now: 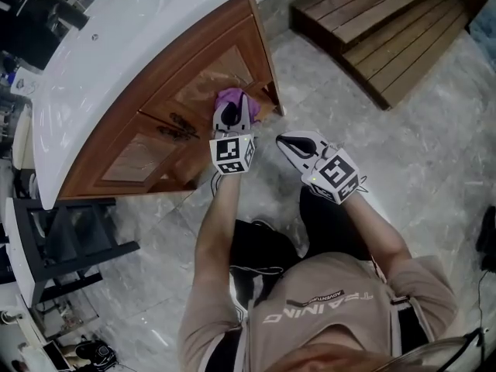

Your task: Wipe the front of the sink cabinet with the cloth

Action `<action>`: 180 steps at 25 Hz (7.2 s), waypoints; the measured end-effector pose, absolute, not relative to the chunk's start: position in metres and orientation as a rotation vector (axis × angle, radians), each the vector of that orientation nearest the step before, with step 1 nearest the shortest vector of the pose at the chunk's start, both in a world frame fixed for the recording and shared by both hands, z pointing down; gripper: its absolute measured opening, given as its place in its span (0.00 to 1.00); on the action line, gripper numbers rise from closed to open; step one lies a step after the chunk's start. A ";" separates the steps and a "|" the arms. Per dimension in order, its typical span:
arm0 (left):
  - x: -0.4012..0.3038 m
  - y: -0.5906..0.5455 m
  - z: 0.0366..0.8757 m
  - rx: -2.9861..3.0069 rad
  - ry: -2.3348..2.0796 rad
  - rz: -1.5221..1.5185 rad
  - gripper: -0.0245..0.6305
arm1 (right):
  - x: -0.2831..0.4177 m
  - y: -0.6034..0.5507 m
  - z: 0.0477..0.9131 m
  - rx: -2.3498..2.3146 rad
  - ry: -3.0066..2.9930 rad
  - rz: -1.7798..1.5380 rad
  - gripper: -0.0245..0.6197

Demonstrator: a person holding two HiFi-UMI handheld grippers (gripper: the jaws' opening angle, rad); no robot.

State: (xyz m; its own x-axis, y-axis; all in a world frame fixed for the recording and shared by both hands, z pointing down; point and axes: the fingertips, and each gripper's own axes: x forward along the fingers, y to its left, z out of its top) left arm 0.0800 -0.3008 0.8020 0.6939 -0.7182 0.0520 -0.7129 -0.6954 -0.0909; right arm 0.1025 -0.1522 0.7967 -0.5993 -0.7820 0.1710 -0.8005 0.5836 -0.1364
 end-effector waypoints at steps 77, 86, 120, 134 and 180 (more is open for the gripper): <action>-0.134 -0.157 0.633 -2.819 1.741 -0.201 0.09 | -0.057 -0.191 0.651 1.012 -2.896 0.360 0.06; -0.157 -0.161 0.510 -2.831 1.905 -0.228 0.09 | -0.078 -0.179 0.527 0.875 -2.882 0.414 0.06; -0.213 -0.161 0.166 -2.919 1.833 0.132 0.09 | -0.080 -0.169 0.171 1.056 -2.838 0.219 0.06; -0.231 -0.197 0.160 -2.929 1.678 0.059 0.09 | -0.055 -0.196 0.151 1.308 -2.758 0.195 0.06; -0.177 -0.170 0.145 -2.705 1.875 -0.018 0.09 | -0.007 -0.187 0.137 1.205 -2.845 0.120 0.05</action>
